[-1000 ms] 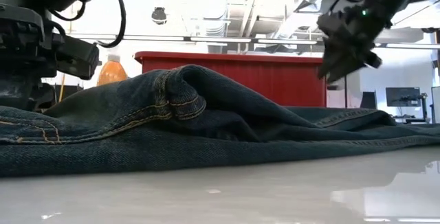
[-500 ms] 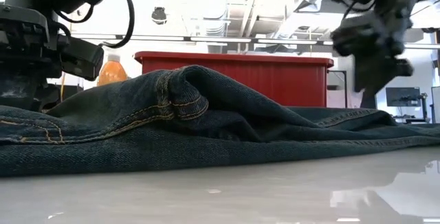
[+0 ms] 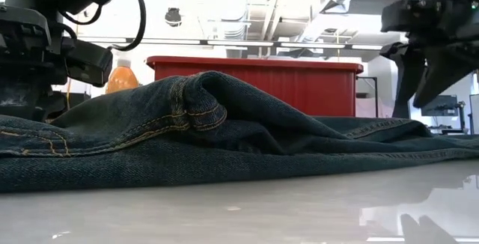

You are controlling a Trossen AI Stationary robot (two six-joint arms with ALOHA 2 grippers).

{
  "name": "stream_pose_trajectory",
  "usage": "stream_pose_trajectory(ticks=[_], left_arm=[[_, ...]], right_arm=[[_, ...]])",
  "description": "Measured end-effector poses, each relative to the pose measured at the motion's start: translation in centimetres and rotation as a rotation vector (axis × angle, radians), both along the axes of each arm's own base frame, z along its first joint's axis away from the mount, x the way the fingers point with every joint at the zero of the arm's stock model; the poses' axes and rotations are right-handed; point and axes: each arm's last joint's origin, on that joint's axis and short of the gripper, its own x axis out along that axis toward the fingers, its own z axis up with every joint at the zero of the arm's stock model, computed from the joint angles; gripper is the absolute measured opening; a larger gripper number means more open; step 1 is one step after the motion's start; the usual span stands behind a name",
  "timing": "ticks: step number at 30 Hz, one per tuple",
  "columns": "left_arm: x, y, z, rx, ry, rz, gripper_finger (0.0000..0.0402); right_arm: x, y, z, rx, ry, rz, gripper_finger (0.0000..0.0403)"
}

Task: Fold Laundry from Bin
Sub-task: Fold the blue pants

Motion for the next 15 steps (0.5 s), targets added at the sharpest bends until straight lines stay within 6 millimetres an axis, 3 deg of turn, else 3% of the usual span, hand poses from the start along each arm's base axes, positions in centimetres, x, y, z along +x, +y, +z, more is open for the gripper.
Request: stream_pose_trajectory(ticks=[11,15], left_arm=[[0.0,0.0,0.0,-0.004,0.001,-0.002,0.0123],[0.0,0.0,0.0,-0.006,0.001,-0.003,0.0123]], right_arm=[[1.0,0.5,-2.0,-0.029,0.126,0.084,0.0191],[1.5,0.3,-2.9,-0.058,0.172,0.071,0.0163]])
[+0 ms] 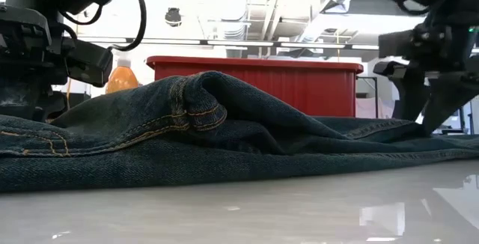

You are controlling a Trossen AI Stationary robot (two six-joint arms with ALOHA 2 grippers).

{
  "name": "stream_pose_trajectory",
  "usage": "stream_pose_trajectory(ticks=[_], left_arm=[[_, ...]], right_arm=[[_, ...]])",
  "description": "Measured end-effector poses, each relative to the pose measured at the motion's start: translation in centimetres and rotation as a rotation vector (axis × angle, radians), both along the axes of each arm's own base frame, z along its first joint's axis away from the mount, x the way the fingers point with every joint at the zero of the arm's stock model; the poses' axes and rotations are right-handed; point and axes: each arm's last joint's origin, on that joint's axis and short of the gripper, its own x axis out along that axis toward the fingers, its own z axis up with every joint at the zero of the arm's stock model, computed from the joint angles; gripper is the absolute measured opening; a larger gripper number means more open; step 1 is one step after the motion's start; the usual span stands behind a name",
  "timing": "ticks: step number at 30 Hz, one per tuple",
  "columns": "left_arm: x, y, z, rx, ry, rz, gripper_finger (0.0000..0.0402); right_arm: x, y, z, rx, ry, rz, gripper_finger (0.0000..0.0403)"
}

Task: Fold Laundry from Bin
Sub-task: Fold the blue pants

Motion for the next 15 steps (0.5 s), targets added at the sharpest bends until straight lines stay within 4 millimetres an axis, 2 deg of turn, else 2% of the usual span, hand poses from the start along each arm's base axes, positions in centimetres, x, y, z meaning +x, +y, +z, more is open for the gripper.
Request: stream_pose_trajectory(ticks=[2,6,8,11,15], left_arm=[[0.0,0.0,0.0,-0.003,0.0,-0.002,0.0123],[0.0,0.0,0.0,-0.004,0.001,-0.001,0.0123],[0.0,0.0,0.0,-0.005,0.001,-0.001,0.0123],[0.0,0.0,0.0,-0.006,0.001,-0.001,0.0123],[0.0,0.0,0.0,-0.008,0.001,0.005,0.0123]], right_arm=[[0.1,-0.1,-0.2,-0.004,0.01,-0.004,0.0128],[-0.1,-0.2,0.3,0.015,-0.001,-0.004,0.003],[-0.3,-0.3,1.0,0.021,-0.017,-0.004,0.0021],[-0.8,-0.5,2.8,0.023,-0.025,-0.034,0.0031],[-2.0,-0.3,4.9,0.079,0.067,-0.094,0.0023]])
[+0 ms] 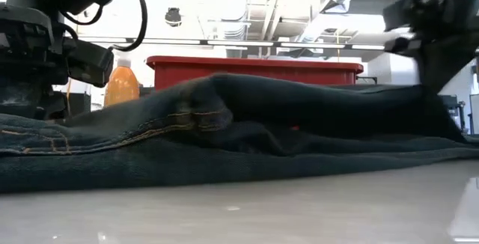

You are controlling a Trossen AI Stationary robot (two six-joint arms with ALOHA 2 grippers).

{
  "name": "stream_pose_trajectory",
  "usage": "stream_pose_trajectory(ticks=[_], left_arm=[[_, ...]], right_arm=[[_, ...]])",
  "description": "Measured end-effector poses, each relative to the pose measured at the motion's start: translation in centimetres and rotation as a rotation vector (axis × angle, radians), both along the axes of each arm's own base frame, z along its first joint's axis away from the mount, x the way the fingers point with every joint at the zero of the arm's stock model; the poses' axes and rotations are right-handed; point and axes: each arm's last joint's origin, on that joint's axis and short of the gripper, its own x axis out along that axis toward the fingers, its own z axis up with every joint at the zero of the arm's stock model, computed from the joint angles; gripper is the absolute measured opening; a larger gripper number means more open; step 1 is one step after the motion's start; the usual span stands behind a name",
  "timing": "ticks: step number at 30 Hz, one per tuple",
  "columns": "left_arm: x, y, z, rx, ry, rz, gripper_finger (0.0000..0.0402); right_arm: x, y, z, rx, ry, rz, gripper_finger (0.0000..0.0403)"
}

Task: Fold Laundry from Bin
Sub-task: Fold the blue pants

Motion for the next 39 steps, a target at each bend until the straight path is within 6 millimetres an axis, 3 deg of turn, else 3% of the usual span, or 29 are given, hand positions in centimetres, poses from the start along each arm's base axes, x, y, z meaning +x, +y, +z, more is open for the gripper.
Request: stream_pose_trajectory(ticks=[5,16,22,26,31,35,39], left_arm=[[0.1,0.0,0.0,0.014,-0.018,0.01,0.0123],[0.3,0.0,0.1,0.013,-0.037,-0.002,0.0123],[0.3,0.0,0.1,0.017,-0.039,-0.012,0.0123],[0.2,0.0,0.1,0.014,-0.037,-0.014,0.0123],[0.2,-0.1,0.1,-0.001,-0.03,-0.016,0.0123],[0.0,-0.1,0.0,-0.029,0.004,-0.014,0.0123],[-0.4,-0.1,-0.1,-0.056,0.062,-0.001,0.0123]], right_arm=[[-0.6,1.6,0.1,0.175,0.047,0.048,0.0022],[0.0,4.2,-1.9,0.154,0.123,0.033,0.0048],[0.4,3.6,-2.5,0.167,0.194,-0.03,0.0091],[-0.1,2.8,-1.6,0.183,0.238,-0.073,0.0131],[-0.6,2.0,1.3,0.233,0.165,-0.07,0.0175],[-0.2,1.0,3.6,0.255,-0.032,-0.113,0.0195],[1.7,-0.5,3.3,0.31,-0.264,-0.222,0.0198]])
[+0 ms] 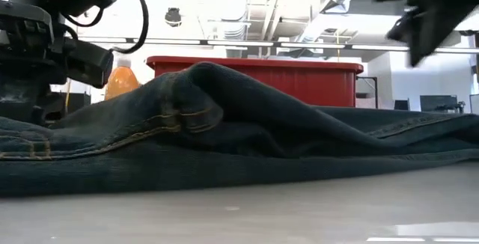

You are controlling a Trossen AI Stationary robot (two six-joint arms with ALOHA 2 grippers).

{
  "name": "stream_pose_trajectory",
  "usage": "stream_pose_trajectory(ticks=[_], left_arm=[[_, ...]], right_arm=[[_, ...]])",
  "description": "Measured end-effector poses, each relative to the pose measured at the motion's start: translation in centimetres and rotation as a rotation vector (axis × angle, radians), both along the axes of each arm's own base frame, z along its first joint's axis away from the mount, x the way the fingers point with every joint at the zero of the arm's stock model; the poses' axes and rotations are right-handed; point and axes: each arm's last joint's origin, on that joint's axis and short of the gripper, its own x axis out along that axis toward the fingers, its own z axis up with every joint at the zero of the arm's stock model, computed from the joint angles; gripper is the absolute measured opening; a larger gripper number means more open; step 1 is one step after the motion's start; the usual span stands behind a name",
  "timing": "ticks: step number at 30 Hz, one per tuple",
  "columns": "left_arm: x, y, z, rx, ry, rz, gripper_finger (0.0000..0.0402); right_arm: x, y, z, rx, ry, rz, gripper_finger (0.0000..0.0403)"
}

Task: Fold Laundry from Bin
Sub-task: Fold the blue pants

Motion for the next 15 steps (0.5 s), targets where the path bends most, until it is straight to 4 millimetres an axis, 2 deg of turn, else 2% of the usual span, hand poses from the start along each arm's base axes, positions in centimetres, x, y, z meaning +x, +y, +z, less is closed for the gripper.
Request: stream_pose_trajectory(ticks=[2,7,12,15], left_arm=[[-0.3,0.0,-0.1,-0.026,0.044,0.006,0.0123],[-0.6,-0.2,-0.1,-0.1,0.106,0.008,0.0123],[-0.8,-0.5,0.0,-0.193,0.16,0.011,0.0123],[-0.9,-0.9,0.1,-0.255,0.197,-0.002,0.0123]], right_arm=[[0.8,-0.7,-1.3,0.015,-0.04,-0.037,0.0197],[2.0,-2.4,-6.2,0.023,-0.087,-0.12,0.0196],[1.9,-4.1,-10.5,-0.029,-0.077,-0.232,0.0196],[1.7,-5.5,-11.9,-0.139,-0.048,-0.347,0.0196]])
